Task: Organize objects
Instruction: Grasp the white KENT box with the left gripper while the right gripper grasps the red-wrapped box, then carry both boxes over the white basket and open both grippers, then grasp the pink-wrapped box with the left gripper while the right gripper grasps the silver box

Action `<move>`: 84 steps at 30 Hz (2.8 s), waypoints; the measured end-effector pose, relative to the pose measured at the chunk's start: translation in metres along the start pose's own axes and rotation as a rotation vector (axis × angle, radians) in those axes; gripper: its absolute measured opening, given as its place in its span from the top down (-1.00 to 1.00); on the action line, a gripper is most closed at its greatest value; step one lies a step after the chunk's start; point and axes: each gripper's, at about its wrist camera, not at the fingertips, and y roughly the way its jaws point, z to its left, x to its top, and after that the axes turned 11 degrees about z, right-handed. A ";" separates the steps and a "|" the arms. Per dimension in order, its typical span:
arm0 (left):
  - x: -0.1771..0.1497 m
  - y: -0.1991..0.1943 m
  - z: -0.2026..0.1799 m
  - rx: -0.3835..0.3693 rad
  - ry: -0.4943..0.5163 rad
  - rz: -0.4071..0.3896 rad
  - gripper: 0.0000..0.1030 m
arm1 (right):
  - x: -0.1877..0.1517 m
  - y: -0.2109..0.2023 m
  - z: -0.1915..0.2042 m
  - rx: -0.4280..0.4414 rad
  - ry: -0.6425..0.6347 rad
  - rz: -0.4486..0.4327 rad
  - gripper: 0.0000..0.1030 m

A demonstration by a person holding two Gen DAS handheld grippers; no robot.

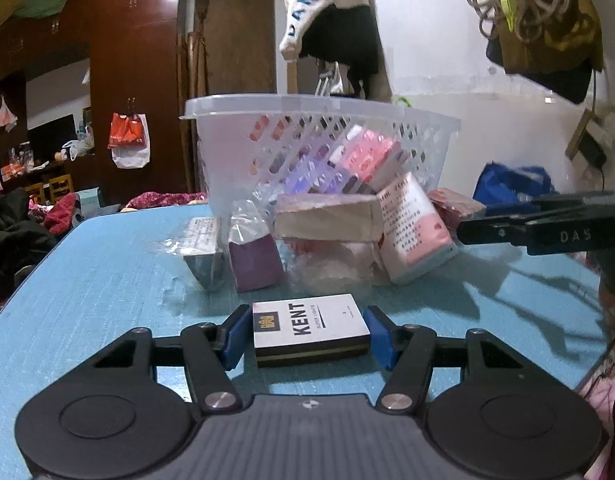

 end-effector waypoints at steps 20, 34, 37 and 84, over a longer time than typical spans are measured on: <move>0.029 -0.038 0.005 -0.046 -0.024 -0.147 -0.24 | 0.009 -0.052 -0.001 -0.026 0.045 -0.219 -0.25; 0.208 0.029 0.041 -0.018 -0.118 -0.066 -0.25 | 0.138 0.001 0.005 -0.031 -0.055 -0.125 -0.25; 0.209 0.047 0.043 0.006 -0.094 -0.046 -0.43 | 0.138 0.021 0.010 -0.055 -0.093 -0.076 -0.36; 0.050 0.013 0.012 -0.042 -0.074 -0.042 -0.41 | 0.026 0.051 -0.039 -0.042 0.191 0.161 -0.51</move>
